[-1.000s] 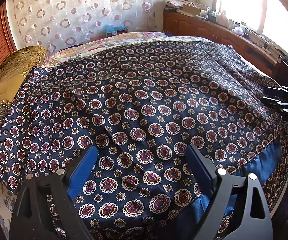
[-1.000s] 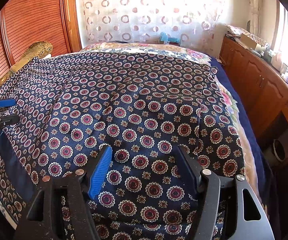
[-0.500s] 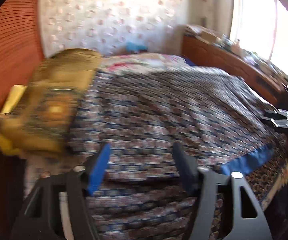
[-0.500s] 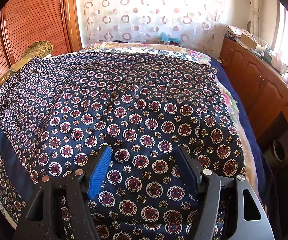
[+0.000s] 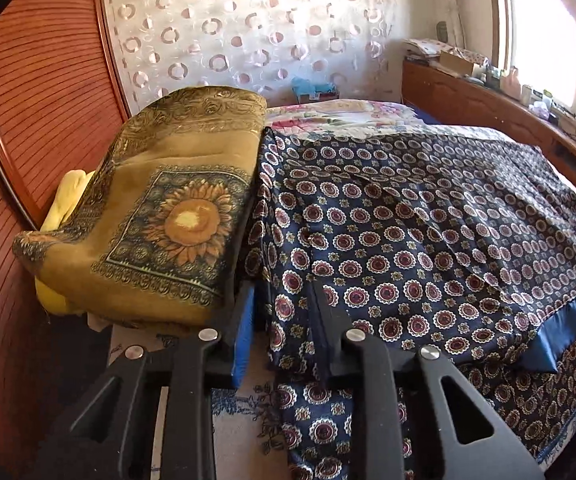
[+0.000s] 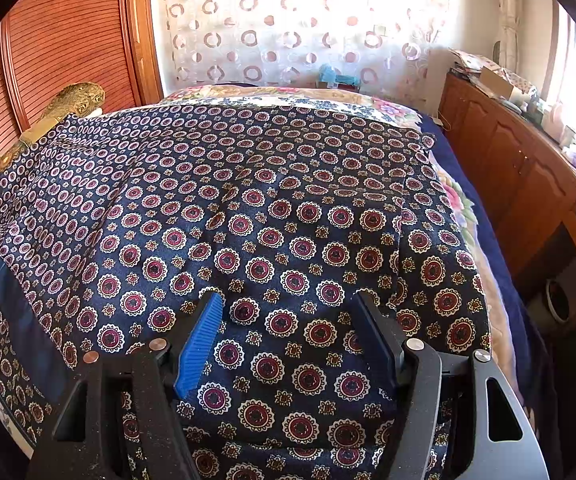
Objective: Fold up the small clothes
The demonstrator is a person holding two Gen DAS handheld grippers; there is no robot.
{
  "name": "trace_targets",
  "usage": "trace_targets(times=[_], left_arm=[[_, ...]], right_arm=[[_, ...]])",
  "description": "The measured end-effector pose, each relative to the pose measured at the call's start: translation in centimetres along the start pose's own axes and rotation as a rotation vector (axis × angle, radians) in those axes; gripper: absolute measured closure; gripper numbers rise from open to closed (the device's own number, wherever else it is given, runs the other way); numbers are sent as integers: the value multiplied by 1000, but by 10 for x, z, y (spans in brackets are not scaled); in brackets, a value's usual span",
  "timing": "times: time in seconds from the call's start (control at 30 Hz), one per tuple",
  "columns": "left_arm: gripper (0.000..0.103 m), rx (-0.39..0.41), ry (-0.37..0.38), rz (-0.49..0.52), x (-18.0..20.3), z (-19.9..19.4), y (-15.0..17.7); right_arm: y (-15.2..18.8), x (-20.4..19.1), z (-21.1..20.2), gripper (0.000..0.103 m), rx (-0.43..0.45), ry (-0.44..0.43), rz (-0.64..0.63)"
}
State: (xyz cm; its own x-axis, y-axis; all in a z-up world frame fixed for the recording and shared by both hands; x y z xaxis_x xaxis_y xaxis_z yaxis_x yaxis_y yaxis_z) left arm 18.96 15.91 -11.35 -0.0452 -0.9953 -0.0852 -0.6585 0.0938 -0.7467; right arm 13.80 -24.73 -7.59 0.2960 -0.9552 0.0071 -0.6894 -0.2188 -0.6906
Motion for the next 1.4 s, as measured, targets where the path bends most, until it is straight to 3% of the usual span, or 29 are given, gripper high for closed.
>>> trace_targets(times=[0.27,0.47,0.6,0.8,1.03,1.1,1.2,1.27,1.4], left_arm=[[75,-13,-26,-14,-9,2,-5],[75,-17,-10,-31,-12,4,-1],[77,-17,-6,-23,-11,5,-1],[87,-12,-15,-12,-9,5,-5],[89,-15,-20,-6,-9,6,-11],[89,-20,-19,2,-8,6,-9],[96,-18,-11,6,-6,5,-10],[97,0,-7,7,-4,0,-13],[100,34,45,7,4,-18,-22]], right_arm=[[2,30,-35,34,49,-12,97],[25,59,-53,35,18,18,135],[35,66,-50,40,-18,31,139],[31,60,-43,49,-7,24,144],[17,71,-25,50,-13,119,144],[15,73,-21,50,-9,112,161],[12,66,-19,67,4,82,146],[9,60,-13,92,-3,71,109],[7,52,-12,100,-5,67,70]])
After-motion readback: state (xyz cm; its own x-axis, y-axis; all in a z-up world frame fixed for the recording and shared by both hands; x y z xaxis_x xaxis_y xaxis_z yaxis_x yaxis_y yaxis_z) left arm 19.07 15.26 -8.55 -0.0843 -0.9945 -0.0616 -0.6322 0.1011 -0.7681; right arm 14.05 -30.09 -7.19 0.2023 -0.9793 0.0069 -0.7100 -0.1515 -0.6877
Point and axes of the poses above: each gripper's, at about its wrist camera, not at the fingertips, and z roughly the way its jaws point, x to its right, y to its underside, the point moved 6 cm from there along z, roughly the way its jaws point, and after that the axes turned 2 degrees about x, right-handed, at the moved point
